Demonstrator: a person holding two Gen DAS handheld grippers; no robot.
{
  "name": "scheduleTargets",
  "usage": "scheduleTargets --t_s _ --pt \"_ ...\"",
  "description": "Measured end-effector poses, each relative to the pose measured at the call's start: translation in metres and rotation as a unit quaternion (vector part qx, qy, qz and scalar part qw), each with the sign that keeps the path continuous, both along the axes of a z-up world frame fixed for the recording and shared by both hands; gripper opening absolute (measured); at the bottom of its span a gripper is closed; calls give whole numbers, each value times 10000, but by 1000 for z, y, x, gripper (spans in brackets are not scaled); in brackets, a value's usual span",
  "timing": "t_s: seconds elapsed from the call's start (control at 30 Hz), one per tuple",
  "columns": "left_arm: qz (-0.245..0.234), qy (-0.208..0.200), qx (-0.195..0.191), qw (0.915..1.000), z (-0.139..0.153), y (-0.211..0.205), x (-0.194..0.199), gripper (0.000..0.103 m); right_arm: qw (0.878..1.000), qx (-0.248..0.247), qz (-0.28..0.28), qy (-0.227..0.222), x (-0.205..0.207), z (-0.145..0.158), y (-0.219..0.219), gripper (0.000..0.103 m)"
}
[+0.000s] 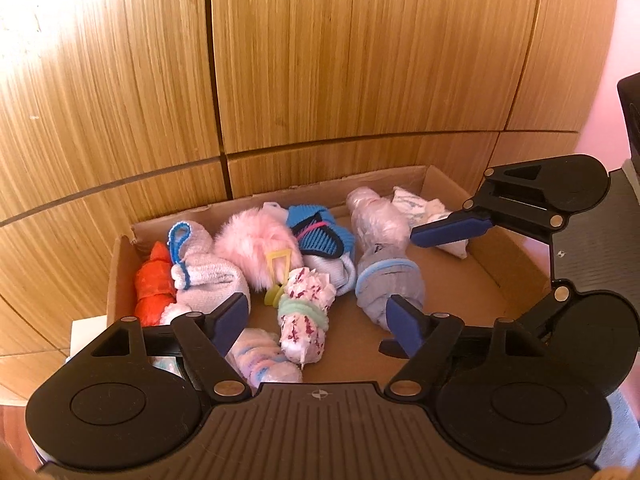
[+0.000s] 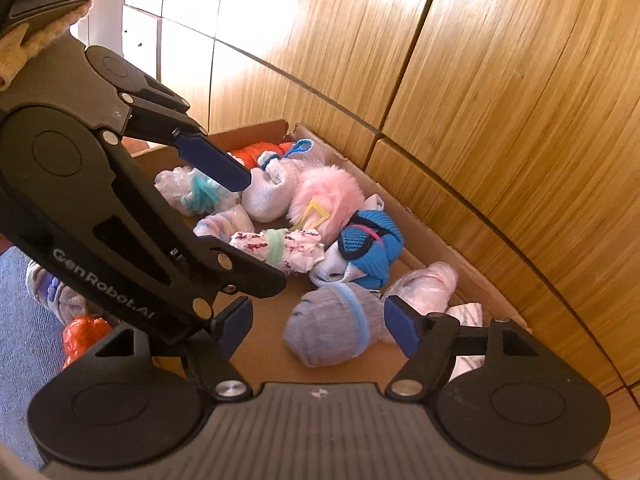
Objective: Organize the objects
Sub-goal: 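Lower both held socks into the tray and open both grippers, then withdraw both tools from the tray toward the remaining socks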
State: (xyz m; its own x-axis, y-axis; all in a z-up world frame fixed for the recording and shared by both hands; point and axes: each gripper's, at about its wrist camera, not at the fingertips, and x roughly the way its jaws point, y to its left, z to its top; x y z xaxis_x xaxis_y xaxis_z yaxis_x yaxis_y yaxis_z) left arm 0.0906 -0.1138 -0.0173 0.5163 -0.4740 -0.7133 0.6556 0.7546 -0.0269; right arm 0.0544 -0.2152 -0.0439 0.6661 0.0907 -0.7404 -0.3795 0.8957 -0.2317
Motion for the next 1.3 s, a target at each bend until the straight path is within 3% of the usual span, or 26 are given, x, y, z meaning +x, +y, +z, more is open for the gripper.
scheduleTargets --t_s 0.47,0.8,1.3 --pt "184 -73 -68 9998 19 13 -18 85 9978 380 -521 -124 -35 23 2 77" --pt "270 -98 -23 9996 33 25 -40 88 9893 549 -1306 -338 -61 40 4 84" --pt "882 -22 -59 9961 29 78 -72 103 9730 927 -1978 -738 -127 47 -2 90"
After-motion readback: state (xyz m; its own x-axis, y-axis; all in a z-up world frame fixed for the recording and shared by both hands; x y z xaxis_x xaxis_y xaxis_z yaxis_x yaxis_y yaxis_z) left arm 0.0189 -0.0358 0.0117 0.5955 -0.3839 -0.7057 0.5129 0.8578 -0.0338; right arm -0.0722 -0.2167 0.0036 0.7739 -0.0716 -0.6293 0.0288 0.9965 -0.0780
